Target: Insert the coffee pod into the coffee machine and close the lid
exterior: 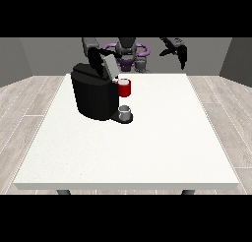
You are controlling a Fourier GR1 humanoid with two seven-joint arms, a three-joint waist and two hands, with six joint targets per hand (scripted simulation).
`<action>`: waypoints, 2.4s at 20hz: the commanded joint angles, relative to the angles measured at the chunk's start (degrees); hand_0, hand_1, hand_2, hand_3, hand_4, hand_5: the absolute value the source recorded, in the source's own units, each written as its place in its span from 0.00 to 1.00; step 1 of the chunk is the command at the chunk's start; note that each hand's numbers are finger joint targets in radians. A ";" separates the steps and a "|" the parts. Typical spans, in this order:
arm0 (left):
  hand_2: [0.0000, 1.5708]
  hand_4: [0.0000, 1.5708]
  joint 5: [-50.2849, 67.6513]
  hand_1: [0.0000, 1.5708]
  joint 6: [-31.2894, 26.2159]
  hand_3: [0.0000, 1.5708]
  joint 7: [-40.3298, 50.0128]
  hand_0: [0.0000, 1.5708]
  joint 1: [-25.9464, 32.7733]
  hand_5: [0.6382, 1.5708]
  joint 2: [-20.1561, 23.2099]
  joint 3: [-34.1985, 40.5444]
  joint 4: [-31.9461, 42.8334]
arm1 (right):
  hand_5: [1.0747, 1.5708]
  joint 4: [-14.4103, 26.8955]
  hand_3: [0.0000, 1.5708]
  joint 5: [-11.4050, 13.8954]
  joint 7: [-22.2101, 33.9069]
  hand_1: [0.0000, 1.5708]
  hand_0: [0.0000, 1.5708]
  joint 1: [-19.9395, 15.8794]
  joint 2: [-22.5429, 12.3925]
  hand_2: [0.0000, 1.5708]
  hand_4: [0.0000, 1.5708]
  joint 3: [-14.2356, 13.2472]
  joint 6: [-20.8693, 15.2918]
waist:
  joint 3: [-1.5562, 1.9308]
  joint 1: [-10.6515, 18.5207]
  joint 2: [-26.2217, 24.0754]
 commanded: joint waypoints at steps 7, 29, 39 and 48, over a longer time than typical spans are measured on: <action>0.00 0.24 0.64 0.00 -0.99 0.00 -0.71 0.00 -0.03 1.00 0.91 -0.62 0.27 | 1.00 0.11 0.00 3.17 2.39 0.00 0.00 -7.64 0.47 0.00 0.07 3.19 -0.43 | -0.01 2.57 1.48; 0.00 0.27 -0.83 0.00 -1.16 0.00 0.03 0.00 -7.44 1.00 -2.06 -5.58 -0.45 | 1.00 -5.42 0.00 10.95 11.98 0.00 0.00 -17.44 -2.71 0.00 0.09 5.80 -4.69 | 0.04 15.07 7.75; 0.00 0.27 -0.56 0.00 -3.03 0.00 -0.71 0.00 -11.82 1.00 -2.43 -7.25 0.01 | 1.00 -10.34 0.00 12.65 17.61 0.00 0.00 -20.97 -8.86 0.00 0.00 3.06 -3.10 | 0.08 21.92 12.73; 0.00 0.20 0.77 0.00 -3.82 0.00 0.96 0.00 -15.58 1.00 -2.53 -7.45 -2.33 | 1.00 -5.78 0.00 11.25 12.18 0.00 0.00 -25.67 -6.14 0.00 0.00 0.71 -5.21 | 0.01 23.99 17.06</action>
